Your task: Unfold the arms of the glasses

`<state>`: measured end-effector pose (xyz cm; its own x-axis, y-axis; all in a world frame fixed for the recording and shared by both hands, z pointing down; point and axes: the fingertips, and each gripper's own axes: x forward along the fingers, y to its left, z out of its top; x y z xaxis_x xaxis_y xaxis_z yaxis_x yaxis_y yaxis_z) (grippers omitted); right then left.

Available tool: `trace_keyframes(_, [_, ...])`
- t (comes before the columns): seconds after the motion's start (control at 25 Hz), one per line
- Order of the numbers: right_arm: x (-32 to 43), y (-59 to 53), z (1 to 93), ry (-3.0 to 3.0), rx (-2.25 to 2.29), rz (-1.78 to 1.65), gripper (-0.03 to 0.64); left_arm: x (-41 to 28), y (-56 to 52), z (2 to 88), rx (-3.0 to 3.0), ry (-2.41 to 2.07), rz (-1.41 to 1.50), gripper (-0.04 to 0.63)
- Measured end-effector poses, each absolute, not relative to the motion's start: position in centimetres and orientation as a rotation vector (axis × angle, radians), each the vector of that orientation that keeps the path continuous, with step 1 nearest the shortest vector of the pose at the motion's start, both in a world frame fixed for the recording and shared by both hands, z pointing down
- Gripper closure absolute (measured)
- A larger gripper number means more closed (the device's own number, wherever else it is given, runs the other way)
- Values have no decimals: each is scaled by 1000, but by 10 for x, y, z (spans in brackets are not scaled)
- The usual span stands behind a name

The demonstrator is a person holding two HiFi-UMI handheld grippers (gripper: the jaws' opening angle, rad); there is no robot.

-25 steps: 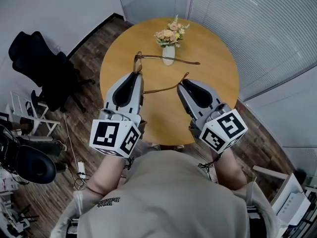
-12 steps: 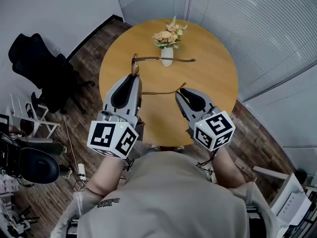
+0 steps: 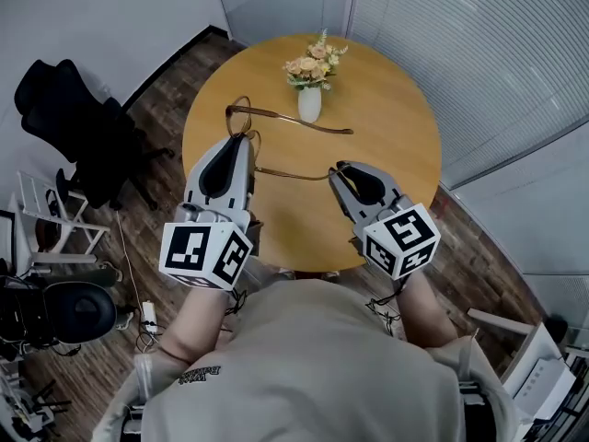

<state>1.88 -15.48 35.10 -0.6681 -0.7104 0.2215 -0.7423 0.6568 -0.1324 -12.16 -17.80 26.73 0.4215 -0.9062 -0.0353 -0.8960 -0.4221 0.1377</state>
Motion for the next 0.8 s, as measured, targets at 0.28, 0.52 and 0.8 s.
trace_keyframes(0.28, [47, -178, 318, -2706, 1331, 219, 551, -137, -187, 255, 2579, -1721, -140, 557])
trace_keyframes(0.52, [60, -194, 257, -2789, 1396, 59, 572, -160, -204, 229, 2622, -1821, -131, 557])
trace_keyframes(0.8, [72, -191, 182, -2810, 1457, -211, 574, -171, -212, 200, 2660, -1843, -161, 557])
